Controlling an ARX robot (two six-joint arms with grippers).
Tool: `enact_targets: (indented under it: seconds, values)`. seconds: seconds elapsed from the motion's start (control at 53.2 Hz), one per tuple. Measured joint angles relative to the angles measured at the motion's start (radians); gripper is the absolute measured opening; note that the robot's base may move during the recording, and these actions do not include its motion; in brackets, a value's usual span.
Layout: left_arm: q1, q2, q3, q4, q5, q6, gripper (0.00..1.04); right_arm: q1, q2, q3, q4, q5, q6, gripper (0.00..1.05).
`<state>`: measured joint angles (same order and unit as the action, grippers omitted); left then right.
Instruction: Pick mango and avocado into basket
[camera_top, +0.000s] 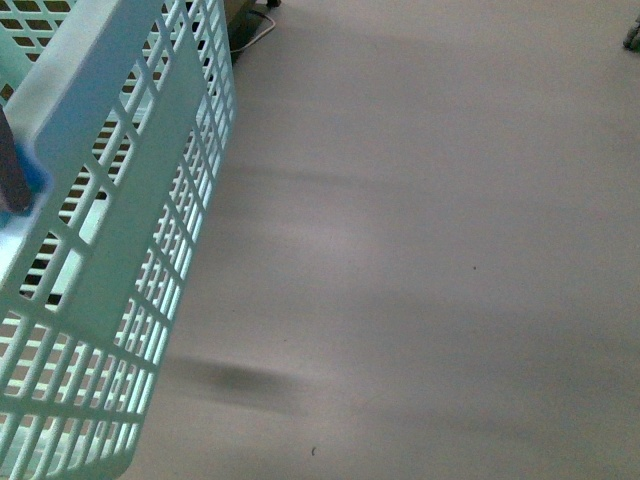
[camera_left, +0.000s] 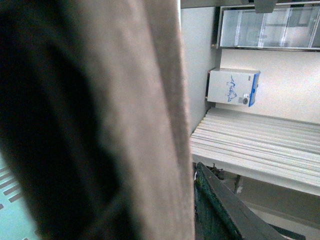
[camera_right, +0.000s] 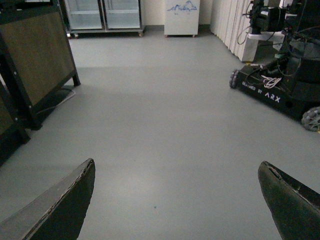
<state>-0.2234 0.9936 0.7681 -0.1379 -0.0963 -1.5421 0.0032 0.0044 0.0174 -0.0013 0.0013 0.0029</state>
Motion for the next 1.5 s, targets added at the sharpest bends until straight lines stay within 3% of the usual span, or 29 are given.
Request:
enact_targets:
  seconds: [0.056,0.188,1.504]
  values:
    - [0.0,0.0,0.0,0.0,0.003,0.0,0.25,0.0,0.0,0.0,0.0,0.001,0.0,0.96]
    - [0.0,0.0,0.001,0.0,0.004,-0.01,0.06,0.0,0.0,0.0,0.0,0.0,0.0,0.96]
    - [0.001,0.0,0.002,0.0,0.002,-0.001,0.05,0.0,0.0,0.0,0.0,0.0,0.0,0.96]
